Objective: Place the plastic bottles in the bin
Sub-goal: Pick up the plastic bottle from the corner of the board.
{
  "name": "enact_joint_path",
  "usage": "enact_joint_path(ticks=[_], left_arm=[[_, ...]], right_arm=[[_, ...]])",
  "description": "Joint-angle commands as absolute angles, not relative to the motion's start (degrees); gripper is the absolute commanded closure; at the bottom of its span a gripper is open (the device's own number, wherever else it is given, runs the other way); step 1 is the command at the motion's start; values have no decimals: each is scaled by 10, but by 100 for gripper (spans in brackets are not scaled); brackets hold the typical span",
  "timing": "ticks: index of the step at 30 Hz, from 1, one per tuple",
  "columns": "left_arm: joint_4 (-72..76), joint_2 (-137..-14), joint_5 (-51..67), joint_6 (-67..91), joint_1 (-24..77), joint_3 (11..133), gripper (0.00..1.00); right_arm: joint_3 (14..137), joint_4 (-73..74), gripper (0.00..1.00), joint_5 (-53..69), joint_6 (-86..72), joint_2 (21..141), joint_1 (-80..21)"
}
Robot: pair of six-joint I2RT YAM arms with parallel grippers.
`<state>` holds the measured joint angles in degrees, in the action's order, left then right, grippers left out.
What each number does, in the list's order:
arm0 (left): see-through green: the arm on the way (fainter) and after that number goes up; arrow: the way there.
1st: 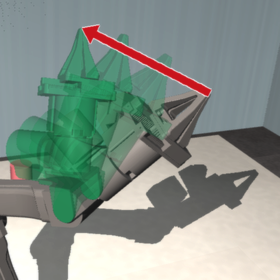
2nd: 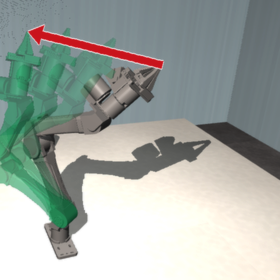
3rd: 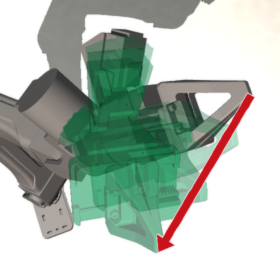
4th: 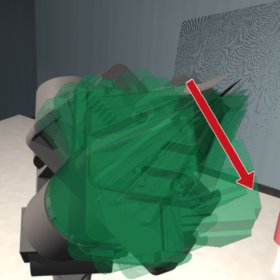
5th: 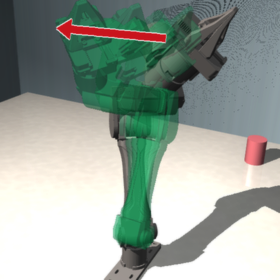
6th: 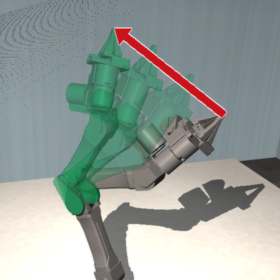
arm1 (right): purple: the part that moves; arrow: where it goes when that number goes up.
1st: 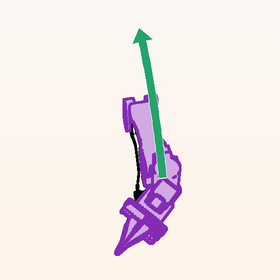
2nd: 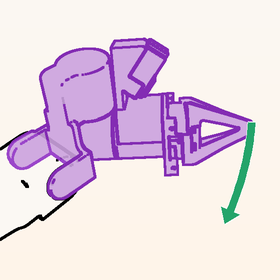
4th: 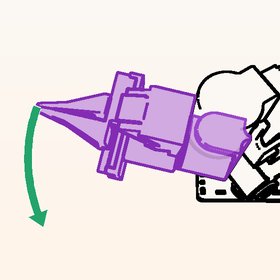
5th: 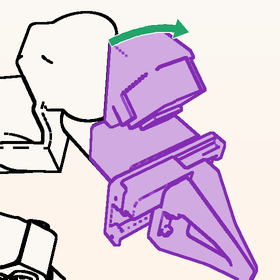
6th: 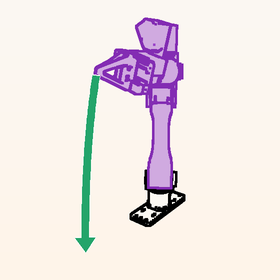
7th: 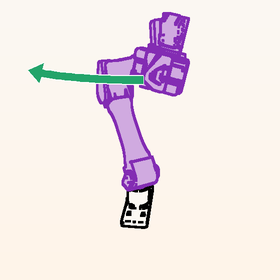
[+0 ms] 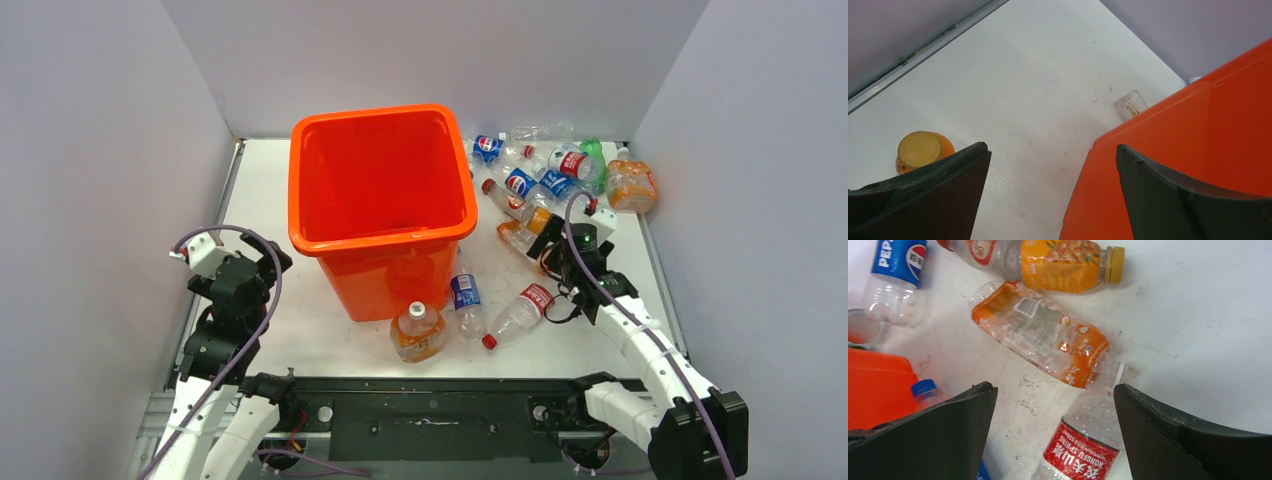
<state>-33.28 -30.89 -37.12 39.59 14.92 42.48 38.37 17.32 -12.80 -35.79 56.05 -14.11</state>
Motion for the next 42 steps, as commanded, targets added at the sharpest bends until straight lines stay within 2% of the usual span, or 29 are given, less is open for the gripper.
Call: enact_joint_path(ticks=[1, 11, 16, 23, 27, 30, 37, 39, 42], left_arm=[[-298, -310, -355, 388, 152, 425, 4], [-288, -308, -322, 393, 150, 419, 4], [-287, -308, -313, 396, 150, 416, 4], [-286, -308, -316, 395, 152, 415, 4], [-288, -312, -316, 398, 151, 415, 4], [-292, -312, -326, 396, 151, 417, 4], [-295, -315, -341, 392, 152, 418, 4], [-296, -316, -341, 392, 152, 419, 4], [-296, -317, -341, 393, 152, 419, 4]], right_arm=[[375, 165, 10, -151, -354, 582, -117], [339, 87, 10, -115, -364, 624, -154], [307, 42, 10, -66, -385, 573, -185], [286, 68, 10, -77, -373, 373, -352], [294, 114, 6, -75, -385, 338, -460], [291, 118, 5, -137, -400, 343, -563], [339, 104, 7, -446, -389, 440, -856], [362, 94, 8, -504, -377, 482, -906], [401, 92, 9, -557, -368, 546, -931]])
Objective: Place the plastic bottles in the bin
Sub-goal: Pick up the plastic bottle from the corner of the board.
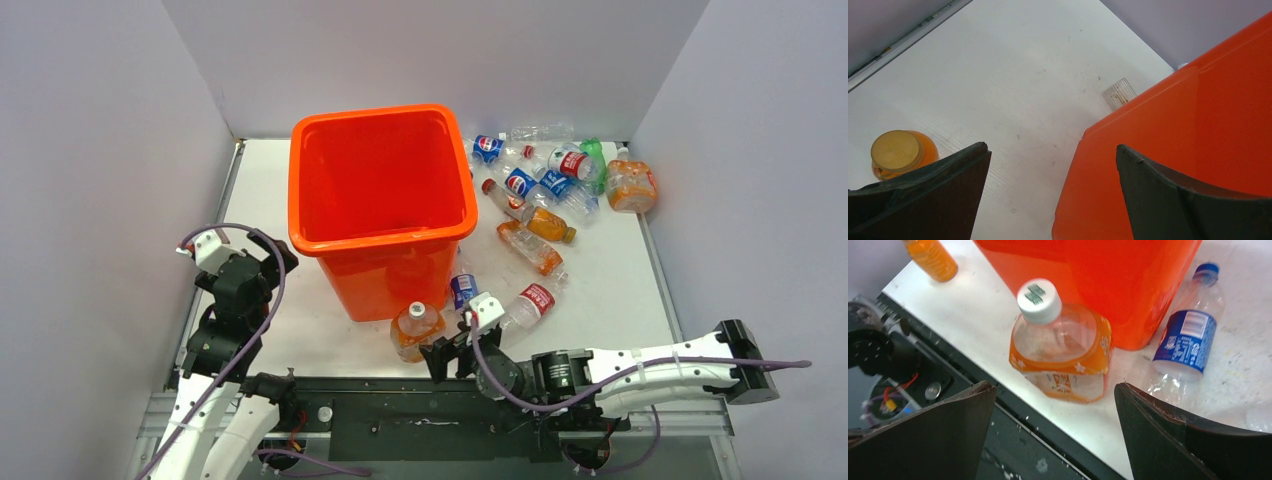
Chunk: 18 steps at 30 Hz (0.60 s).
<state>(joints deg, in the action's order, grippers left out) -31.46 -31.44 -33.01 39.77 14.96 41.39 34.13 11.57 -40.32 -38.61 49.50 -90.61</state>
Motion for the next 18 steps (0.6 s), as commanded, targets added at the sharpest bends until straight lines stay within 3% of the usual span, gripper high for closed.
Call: enact_joint_path(ticks=[1, 6, 13, 18], left_arm=[[-296, -317, -340, 392, 153, 419, 4], [-296, -316, -340, 392, 154, 419, 4], [-298, -313, -343, 393, 155, 419, 4], [-301, -309, -353, 396, 157, 419, 4]], right_arm=[[411, 92, 9, -569, -369, 563, -932], [436, 50, 7, -595, -332, 615, -925], [462, 10, 0, -521, -300, 670, -867], [465, -4, 10, -477, -292, 689, -844]])
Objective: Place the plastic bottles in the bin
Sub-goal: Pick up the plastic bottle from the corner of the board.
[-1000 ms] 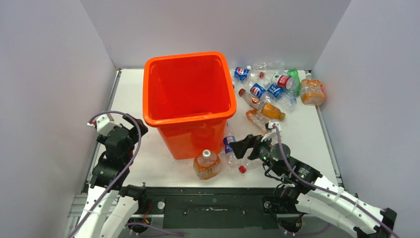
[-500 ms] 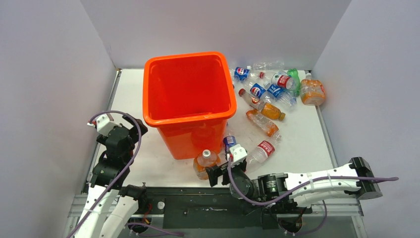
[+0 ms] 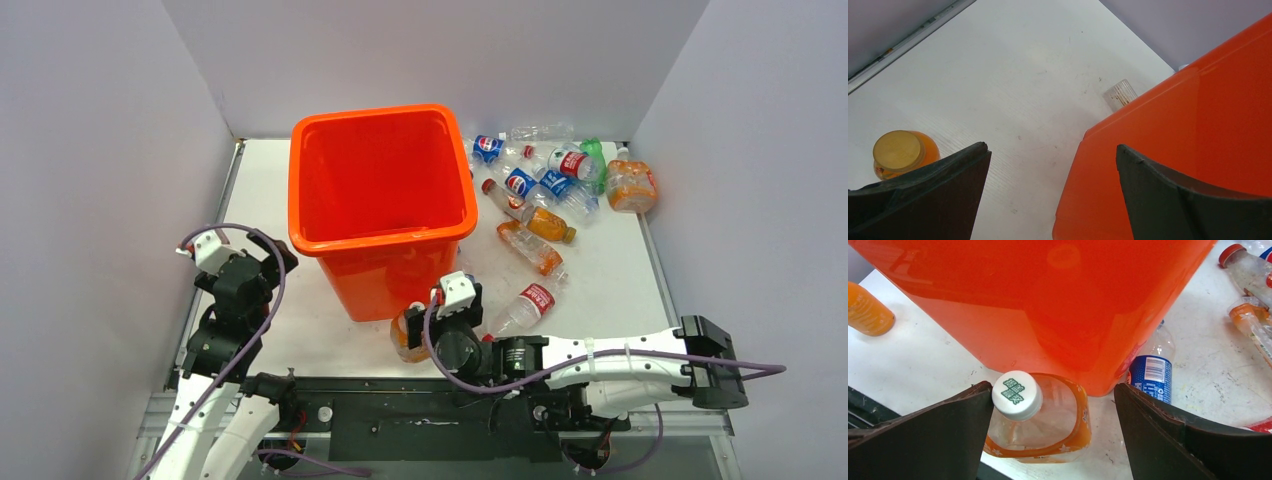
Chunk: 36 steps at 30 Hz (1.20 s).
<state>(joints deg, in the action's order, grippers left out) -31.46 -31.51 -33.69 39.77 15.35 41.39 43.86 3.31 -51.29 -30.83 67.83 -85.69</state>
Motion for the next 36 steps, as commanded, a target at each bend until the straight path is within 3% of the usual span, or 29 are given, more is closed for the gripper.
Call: enact_joint_path(ticks=[1, 6, 11, 14, 17, 23, 26, 29, 36], left_arm=[[-304, -309, -358, 397, 156, 420, 4], [-313, -301, -382, 403, 161, 422, 4], [-323, -290, -409, 407, 171, 424, 4], [-340, -282, -436, 413, 173, 433, 4], [-380, -268, -479, 421, 173, 459, 4], [-428, -212, -547, 391, 173, 552, 4], [-397, -180, -512, 346, 174, 593, 4], [-362, -174, -421, 307, 174, 632, 4], [-269, -238, -84, 267, 173, 735, 4]], right_arm=[[465, -15, 12, -469, -289, 694, -841], [464, -27, 28, -436, -289, 720, -829], [461, -25, 52, -423, -294, 728, -825], [462, -24, 68, -411, -292, 726, -824], [472, -8, 94, -390, -287, 718, -825], [540, 98, 95, -259, -242, 690, -832], [583, 158, 95, -195, -223, 663, -834], [633, 202, 95, -121, -211, 633, -836], [774, 212, 95, 30, -205, 611, -836]])
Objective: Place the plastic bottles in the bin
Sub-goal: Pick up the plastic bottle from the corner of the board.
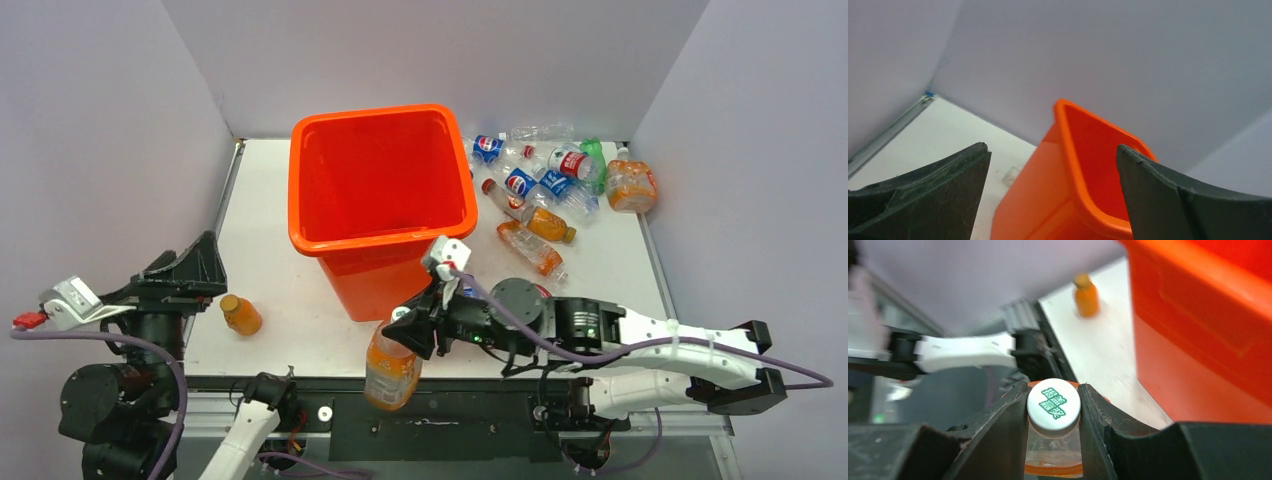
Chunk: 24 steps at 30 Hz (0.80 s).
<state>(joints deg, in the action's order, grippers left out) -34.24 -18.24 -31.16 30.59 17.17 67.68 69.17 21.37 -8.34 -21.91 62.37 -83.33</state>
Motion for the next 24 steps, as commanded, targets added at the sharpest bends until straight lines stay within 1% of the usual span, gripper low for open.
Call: enact_joint_path(ticks=[1, 4, 7, 9, 14, 16, 18, 20, 24], left_arm=[[-260, -254, -36, 269, 173, 752, 4], [-215, -300, 114, 292, 173, 796, 4], [-145, -343, 227, 335, 173, 816, 4], [-120, -379, 282, 349, 173, 839, 4], [-122, -470, 335, 322, 174, 925, 4], [-130, -501, 348, 287, 176, 958, 4], [-111, -514, 378, 232, 183, 960, 4], [-106, -523, 385, 176, 197, 951, 4], [-179, -554, 377, 69, 223, 982, 4]], right_arm=[[795, 208, 95, 41, -201, 615, -836], [868, 203, 95, 41, -175, 633, -837], [933, 188, 95, -7, -144, 653, -836], [966, 165, 95, -63, -123, 661, -837], [1033, 101, 95, -222, -75, 686, -836], [1070, 95, 95, -285, -58, 706, -836], [1108, 97, 95, -349, -48, 733, -836], [1136, 97, 95, -390, -43, 751, -836], [1154, 87, 95, -443, -35, 764, -836]])
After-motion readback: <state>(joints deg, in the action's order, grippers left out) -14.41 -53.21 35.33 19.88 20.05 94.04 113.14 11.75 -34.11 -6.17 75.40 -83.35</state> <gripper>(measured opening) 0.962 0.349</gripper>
